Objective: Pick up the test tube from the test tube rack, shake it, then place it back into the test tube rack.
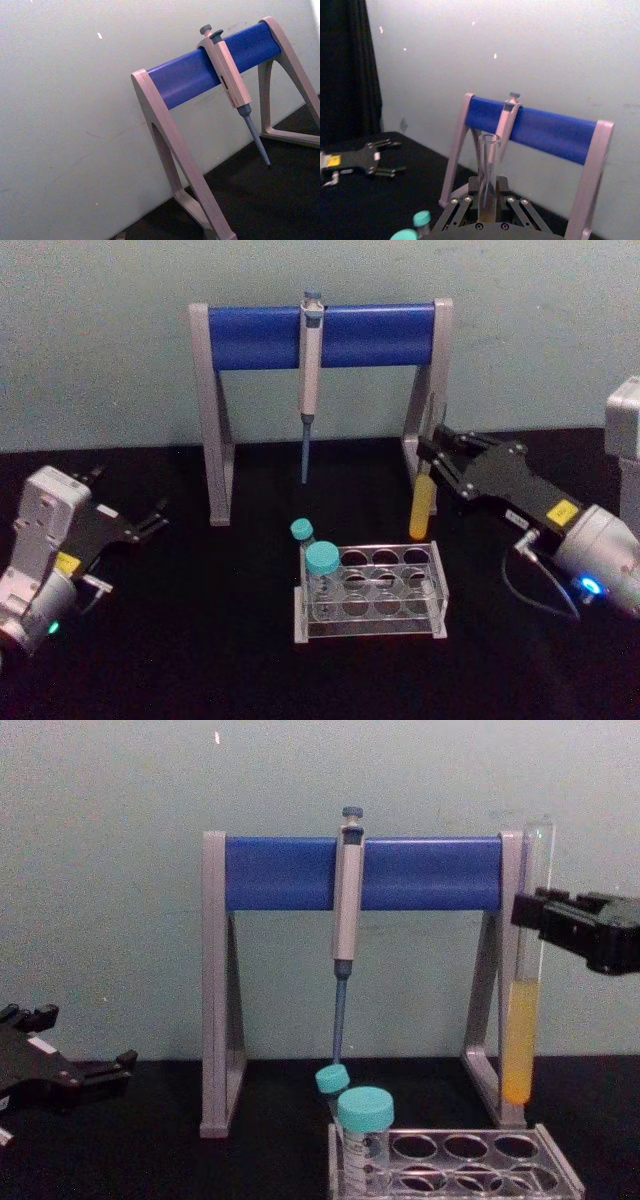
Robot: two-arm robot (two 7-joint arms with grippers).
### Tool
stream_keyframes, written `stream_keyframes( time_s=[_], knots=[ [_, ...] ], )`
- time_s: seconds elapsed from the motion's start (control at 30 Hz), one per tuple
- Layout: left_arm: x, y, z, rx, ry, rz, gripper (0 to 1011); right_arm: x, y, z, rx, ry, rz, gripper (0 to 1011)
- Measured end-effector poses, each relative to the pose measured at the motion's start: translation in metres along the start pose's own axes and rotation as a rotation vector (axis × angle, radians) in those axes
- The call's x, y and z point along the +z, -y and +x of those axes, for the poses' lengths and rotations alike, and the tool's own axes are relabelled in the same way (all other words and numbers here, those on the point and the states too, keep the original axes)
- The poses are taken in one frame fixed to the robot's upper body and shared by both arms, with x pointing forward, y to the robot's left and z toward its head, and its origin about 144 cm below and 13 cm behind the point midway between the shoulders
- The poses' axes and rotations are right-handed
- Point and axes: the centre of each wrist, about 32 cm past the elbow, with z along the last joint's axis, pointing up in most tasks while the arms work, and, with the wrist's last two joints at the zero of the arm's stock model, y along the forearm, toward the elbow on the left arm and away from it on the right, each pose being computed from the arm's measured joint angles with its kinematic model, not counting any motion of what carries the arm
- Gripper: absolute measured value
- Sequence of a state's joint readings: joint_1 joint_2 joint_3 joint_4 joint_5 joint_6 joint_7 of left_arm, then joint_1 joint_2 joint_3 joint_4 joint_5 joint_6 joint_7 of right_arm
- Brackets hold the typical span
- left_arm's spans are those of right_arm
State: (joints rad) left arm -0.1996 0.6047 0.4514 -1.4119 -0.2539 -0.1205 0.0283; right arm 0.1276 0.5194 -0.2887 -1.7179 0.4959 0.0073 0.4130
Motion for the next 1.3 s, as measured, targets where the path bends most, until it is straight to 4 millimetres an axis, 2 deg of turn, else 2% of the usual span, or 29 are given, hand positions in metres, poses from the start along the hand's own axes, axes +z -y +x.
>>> stream_keyframes(
  time_s=[0.2,0.43,0.83,1.3],
  knots=[
    [0.000,0.000,0.000,0.000,0.000,0.000,1001,-0.002,0.005,-0.011,0.052,-0.025,-0.010,229],
    [0.000,0.000,0.000,0.000,0.000,0.000,1001,-0.003,-0.009,-0.022,0.111,-0.050,0.015,229],
    [0.000,0.000,0.000,0.000,0.000,0.000,1001,-0.004,-0.036,-0.011,0.071,-0.038,0.040,228],
    [0.000,0.000,0.000,0.000,0.000,0.000,1001,-0.002,-0.035,-0.004,0.034,-0.021,0.042,228]
  ],
)
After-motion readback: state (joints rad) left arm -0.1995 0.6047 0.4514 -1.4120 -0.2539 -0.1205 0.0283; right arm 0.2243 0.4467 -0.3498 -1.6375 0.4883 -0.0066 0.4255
